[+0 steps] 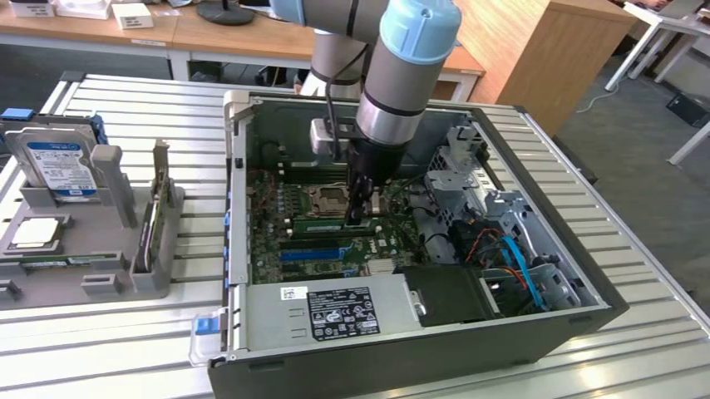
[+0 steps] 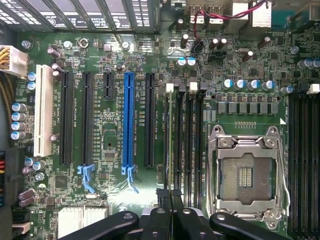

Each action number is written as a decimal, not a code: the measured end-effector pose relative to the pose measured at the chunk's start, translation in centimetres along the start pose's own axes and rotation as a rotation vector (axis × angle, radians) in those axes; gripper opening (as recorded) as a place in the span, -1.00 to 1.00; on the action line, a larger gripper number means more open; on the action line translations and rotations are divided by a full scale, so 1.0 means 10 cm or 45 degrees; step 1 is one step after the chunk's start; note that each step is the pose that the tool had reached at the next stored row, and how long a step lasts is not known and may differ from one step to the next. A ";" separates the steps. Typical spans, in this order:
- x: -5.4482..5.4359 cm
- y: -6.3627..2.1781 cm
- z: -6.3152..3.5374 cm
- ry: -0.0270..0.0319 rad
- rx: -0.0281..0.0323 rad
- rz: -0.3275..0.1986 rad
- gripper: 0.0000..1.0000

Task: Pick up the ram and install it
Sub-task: 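Insert the ram into the slot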

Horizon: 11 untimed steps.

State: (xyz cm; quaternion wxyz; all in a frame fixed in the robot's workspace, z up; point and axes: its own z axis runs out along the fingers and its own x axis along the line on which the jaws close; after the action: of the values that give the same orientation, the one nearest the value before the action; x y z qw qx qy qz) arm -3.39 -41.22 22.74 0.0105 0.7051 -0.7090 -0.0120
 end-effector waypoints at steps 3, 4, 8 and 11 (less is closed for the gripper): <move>0.00 0.000 0.005 0.0003 -0.0001 0.000 -0.77; 0.00 0.000 0.005 0.0004 -0.0001 0.000 -0.77; 0.00 0.000 0.006 0.0001 0.0002 0.000 -0.75; 0.00 0.000 0.006 0.0000 0.0000 0.000 -0.51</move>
State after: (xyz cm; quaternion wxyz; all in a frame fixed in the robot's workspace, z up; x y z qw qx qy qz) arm -3.39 -41.22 22.68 0.0105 0.7050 -0.7090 -0.0120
